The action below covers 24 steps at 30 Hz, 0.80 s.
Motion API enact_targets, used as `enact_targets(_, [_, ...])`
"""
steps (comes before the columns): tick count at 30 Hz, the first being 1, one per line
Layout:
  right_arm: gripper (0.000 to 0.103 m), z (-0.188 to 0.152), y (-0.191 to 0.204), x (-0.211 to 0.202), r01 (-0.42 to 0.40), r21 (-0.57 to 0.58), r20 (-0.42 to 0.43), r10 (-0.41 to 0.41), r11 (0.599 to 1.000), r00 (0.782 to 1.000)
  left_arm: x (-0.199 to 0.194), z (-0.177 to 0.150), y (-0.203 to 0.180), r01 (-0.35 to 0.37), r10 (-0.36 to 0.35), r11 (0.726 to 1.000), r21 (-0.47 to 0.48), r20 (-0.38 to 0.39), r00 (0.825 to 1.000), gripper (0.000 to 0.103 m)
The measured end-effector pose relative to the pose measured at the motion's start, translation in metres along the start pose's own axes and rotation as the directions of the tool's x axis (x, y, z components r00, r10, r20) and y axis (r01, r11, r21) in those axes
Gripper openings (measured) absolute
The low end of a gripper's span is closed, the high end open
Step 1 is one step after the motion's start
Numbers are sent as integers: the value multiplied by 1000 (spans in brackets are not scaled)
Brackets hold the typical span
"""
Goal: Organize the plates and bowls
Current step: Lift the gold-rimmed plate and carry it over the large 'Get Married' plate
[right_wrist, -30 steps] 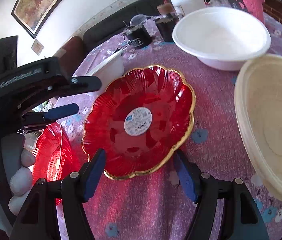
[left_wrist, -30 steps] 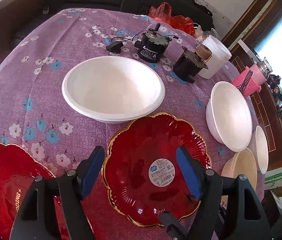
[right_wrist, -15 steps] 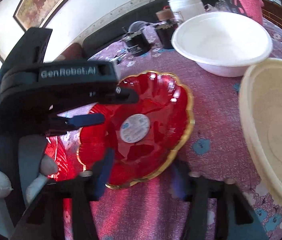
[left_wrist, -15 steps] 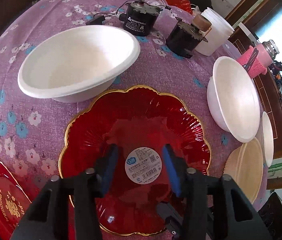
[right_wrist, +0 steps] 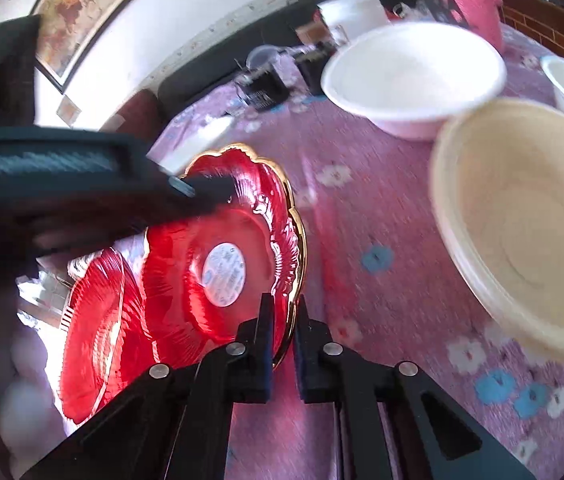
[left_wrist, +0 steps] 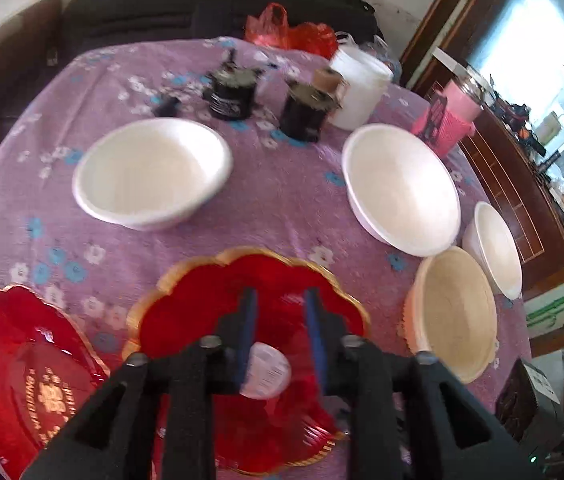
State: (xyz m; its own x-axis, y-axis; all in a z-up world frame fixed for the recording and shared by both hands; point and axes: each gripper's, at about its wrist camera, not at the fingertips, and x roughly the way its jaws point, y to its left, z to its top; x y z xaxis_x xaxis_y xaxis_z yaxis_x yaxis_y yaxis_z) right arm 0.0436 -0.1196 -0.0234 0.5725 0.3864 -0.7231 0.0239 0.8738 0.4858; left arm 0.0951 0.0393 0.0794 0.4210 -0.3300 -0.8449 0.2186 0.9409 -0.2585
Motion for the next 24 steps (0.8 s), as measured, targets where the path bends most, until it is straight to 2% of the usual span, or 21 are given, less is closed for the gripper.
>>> enact_targets(1, [9,-3,-4,-4,2,9,-10,-2,1000,1000,-2,0,6,-3,3,1000,-8,9,1000,38])
enact_targets(5, [9,-11,-16,-21,26,31,-30,-25,999,999,3,-5,15,1,-1,1000,-6,-15,1000,38])
enact_targets(12, [9,-17,-41,-39,74,80,-41,-71,994,997,28,-26,1,18,-15,999,30,-105,994,38])
enact_targets(15, [11,-23,-54,-39,63,122,-65,-56,991,996,38,-36,-5,-2,9,999,48,-140,990,39])
enact_targets(18, [12,-26,-58,-40,28,149,-59,-19,988,998,38,-45,-9,-38,47,997,62,-143,989,41])
enact_targets(24, [19,-32,-63,-42,-3,172,-31,8,985,999,27,-65,-7,-29,31,999,18,-147,989,52])
